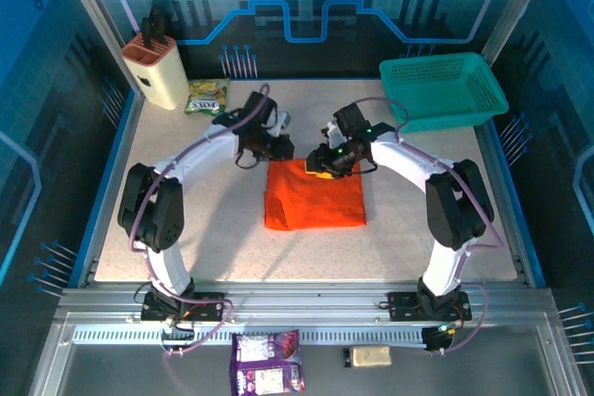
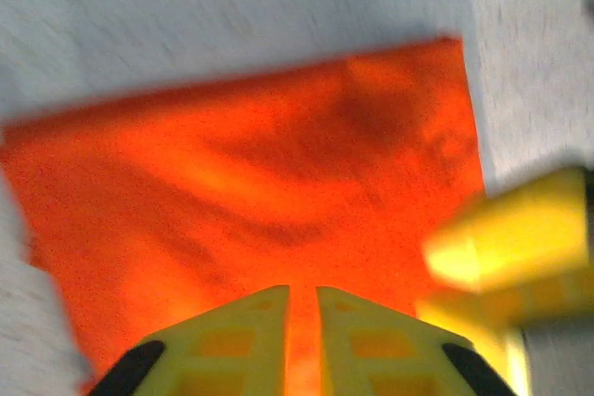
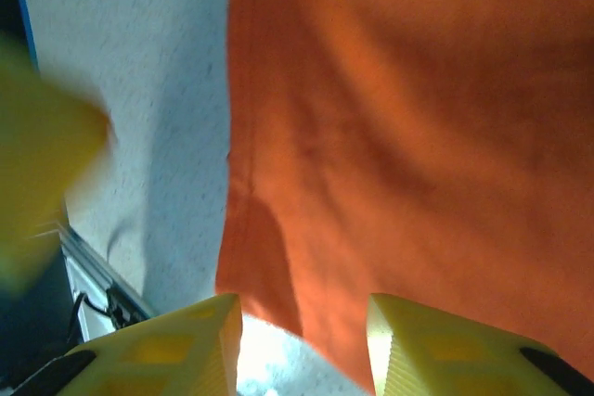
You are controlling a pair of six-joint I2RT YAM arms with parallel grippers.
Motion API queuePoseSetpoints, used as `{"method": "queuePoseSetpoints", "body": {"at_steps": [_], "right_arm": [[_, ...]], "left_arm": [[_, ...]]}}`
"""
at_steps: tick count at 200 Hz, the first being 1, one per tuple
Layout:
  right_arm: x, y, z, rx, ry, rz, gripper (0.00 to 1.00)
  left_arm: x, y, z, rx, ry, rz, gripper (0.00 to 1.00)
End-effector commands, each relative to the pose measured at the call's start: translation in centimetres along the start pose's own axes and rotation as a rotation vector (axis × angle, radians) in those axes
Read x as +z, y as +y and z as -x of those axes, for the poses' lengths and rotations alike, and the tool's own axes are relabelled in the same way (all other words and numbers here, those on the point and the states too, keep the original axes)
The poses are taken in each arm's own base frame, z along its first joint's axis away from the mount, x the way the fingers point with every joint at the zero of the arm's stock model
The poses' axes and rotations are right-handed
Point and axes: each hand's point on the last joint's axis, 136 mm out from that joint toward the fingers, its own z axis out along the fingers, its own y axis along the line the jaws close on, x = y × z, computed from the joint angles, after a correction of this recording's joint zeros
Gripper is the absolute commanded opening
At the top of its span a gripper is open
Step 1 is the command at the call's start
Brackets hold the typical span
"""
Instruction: Fold the inside-out t-shirt
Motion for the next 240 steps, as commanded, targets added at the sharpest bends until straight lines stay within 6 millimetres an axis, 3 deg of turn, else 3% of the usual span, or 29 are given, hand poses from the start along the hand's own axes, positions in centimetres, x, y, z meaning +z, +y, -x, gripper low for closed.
{"method": "queuePoseSetpoints", "body": {"at_steps": [1, 21, 44, 63, 92, 116, 165, 208, 240], "right_arm": [[1.4, -0.7, 1.1, -0.002, 0.059, 0.037, 0.39], [2.7, -1.1, 3.0, -0.005, 0.066, 0.066, 0.39], [4.1, -2.0, 4.7, 0.015, 0.072, 0.095, 0.38], [5.1, -3.7, 5.7, 0.052, 0.070, 0.096, 0.38], [6.4, -6.5, 6.2, 0.084, 0.067, 0.064, 0.38], [5.9, -6.4, 6.5, 0.088, 0.054, 0.083, 0.38], [0.7, -3.3, 6.8, 0.044, -0.023, 0.097, 0.38], [-3.7, -4.8, 4.7, 0.040, -0.078, -0.054, 0.39], [-6.3, -7.0, 3.1, 0.057, -0.115, -0.153, 0.40]], "left_arm": [[1.8, -0.2, -5.6, -0.073, 0.145, 0.011, 0.09], [3.1, 0.3, -9.0, -0.104, 0.200, 0.024, 0.04], [4.0, 2.3, -12.2, -0.156, 0.244, 0.062, 0.02], [4.3, 4.2, -14.0, -0.168, 0.266, 0.129, 0.02], [4.1, 5.9, -15.0, -0.180, 0.270, 0.185, 0.02], [3.1, 5.4, -14.3, -0.174, 0.231, 0.158, 0.05], [1.2, 0.3, -9.8, -0.141, 0.118, -0.016, 0.11], [1.8, -2.2, -6.1, -0.197, 0.084, -0.017, 0.16], [4.1, -3.6, -5.4, -0.216, 0.140, 0.062, 0.15]]}}
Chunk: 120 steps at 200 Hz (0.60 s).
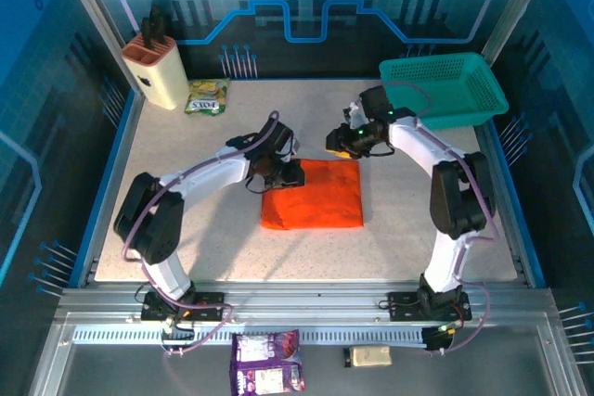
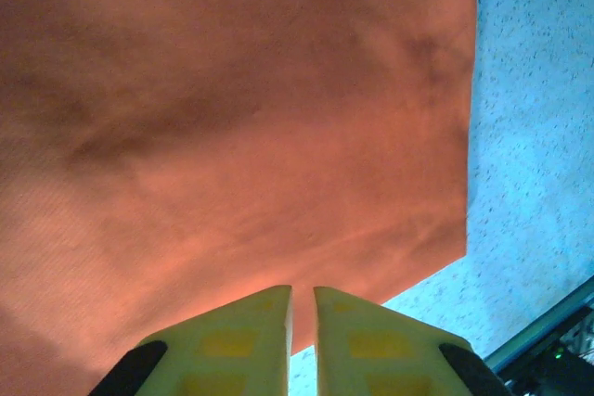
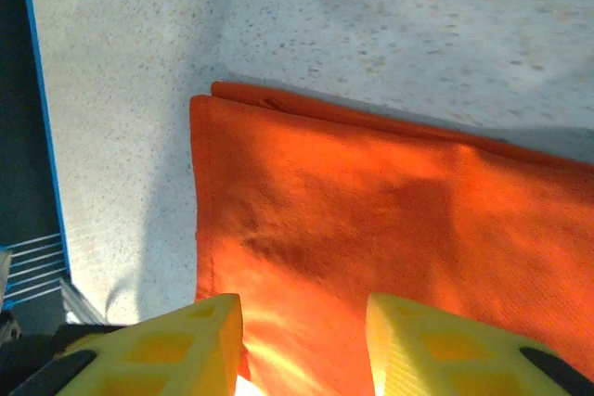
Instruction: Fold the inside-out t-shirt
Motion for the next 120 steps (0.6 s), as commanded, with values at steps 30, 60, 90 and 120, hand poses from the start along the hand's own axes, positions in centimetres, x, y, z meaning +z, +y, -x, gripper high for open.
{"method": "queuePoseSetpoints", "body": {"at_steps": [30, 60, 90, 120], "right_arm": [[-3.4, -4.6, -2.7, 0.050, -0.013, -0.151, 0.40], [-4.2, -5.5, -3.7, 0.063, -0.010, -0.175, 0.40], [-4.8, -5.6, -4.3, 0.057, -0.011, -0.187, 0.41], [-5.3, -5.6, -4.7, 0.054, -0.011, -0.197, 0.41]], "left_arm": [[3.0, -0.4, -0.1, -0.051, 0.063, 0.265, 0.16], [4.0, -0.2, -0.4, -0.081, 0.063, 0.339, 0.14], [5.4, 0.3, -1.2, -0.117, 0.090, 0.357, 0.12], [7.1, 1.3, -1.7, -0.133, 0.123, 0.375, 0.11]]}}
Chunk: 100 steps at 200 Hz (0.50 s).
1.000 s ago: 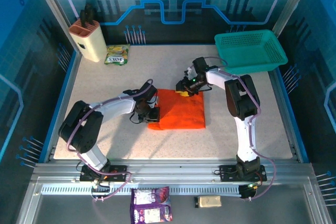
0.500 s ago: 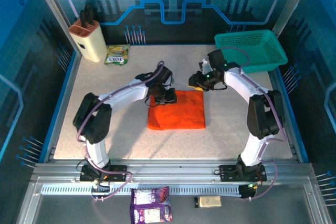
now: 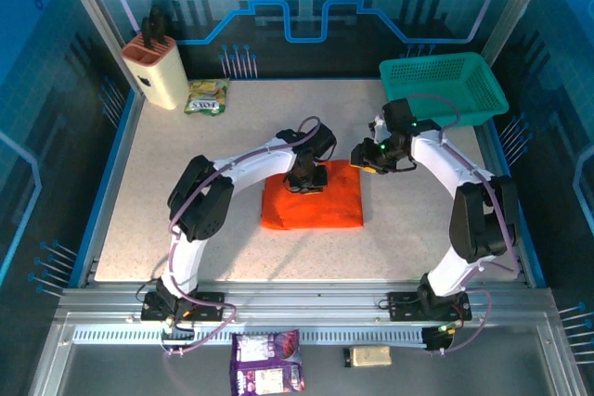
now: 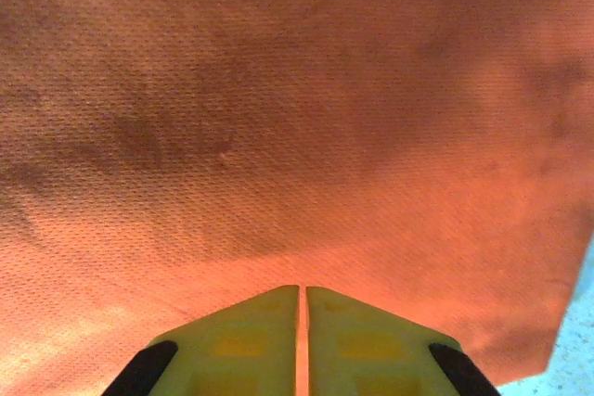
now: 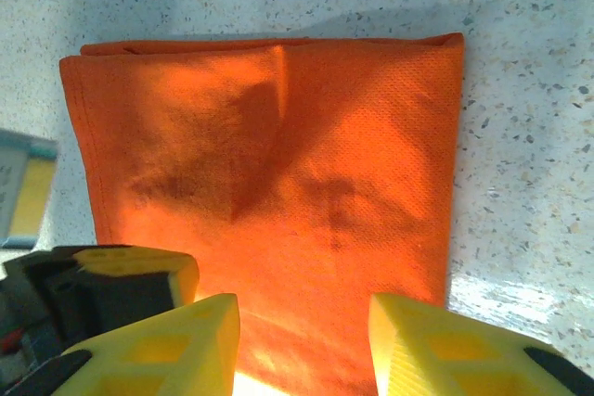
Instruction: Fold the inside-out t-shirt
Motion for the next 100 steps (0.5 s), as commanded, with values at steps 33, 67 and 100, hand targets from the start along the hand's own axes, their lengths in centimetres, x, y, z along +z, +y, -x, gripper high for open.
{"method": "queuePoseSetpoints", "body": {"at_steps": [33, 67, 100], "right_arm": [[-0.5, -1.3, -1.4, -0.004, 0.020, -0.032, 0.41], [1.5, -2.8, -3.0, -0.028, 0.085, -0.040, 0.39], [3.4, -5.5, -4.0, -0.065, 0.143, -0.092, 0.39]], "left_arm": [[4.5, 2.2, -1.3, -0.050, 0.104, 0.089, 0.10], [5.6, 3.6, -2.1, -0.070, 0.131, 0.115, 0.08], [5.7, 4.0, -2.2, -0.081, 0.132, 0.110, 0.08]]}}
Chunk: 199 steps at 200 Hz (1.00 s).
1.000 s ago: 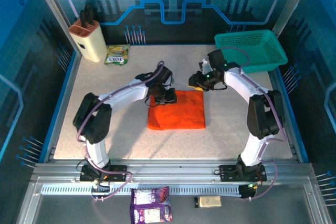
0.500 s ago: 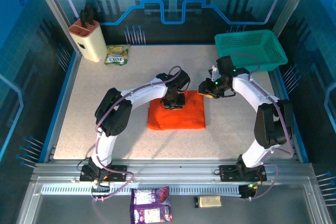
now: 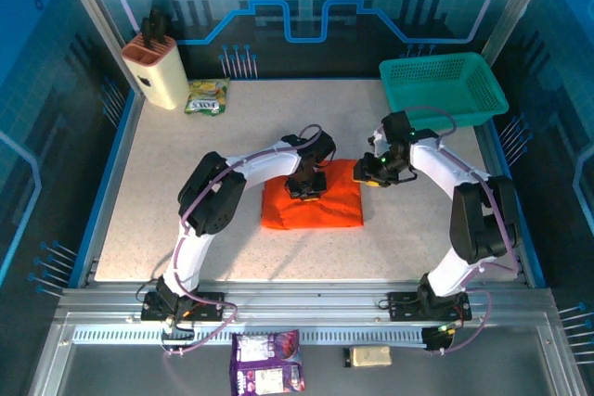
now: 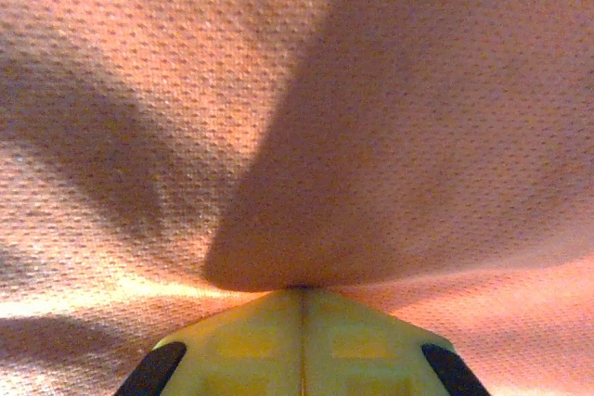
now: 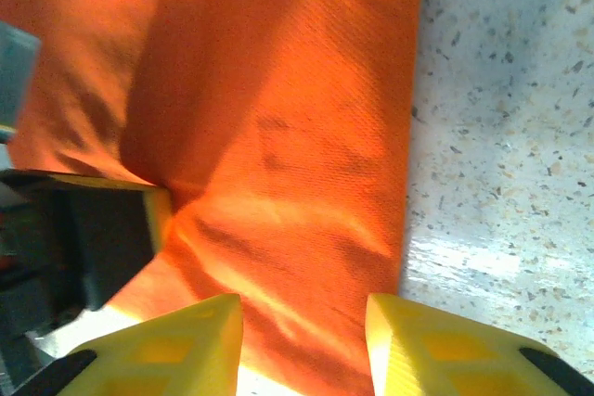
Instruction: Fold the inside-out t-shirt
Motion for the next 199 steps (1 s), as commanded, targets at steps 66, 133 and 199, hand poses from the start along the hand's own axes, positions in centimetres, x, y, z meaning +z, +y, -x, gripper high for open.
{"method": "queuePoseSetpoints", "body": {"at_steps": [66, 133, 199], "right_arm": [[4.0, -2.9, -1.3, -0.004, 0.063, 0.167, 0.35], [4.1, -2.7, -1.4, 0.037, 0.078, 0.219, 0.32], [4.7, -2.7, -1.9, 0.073, 0.138, 0.232, 0.30]], "left_arm": [[2.1, 2.6, -1.5, -0.037, 0.068, 0.069, 0.08], [2.0, 2.5, -1.6, -0.037, 0.068, 0.067, 0.08], [1.9, 2.5, -1.5, -0.039, 0.066, 0.062, 0.08]]}}
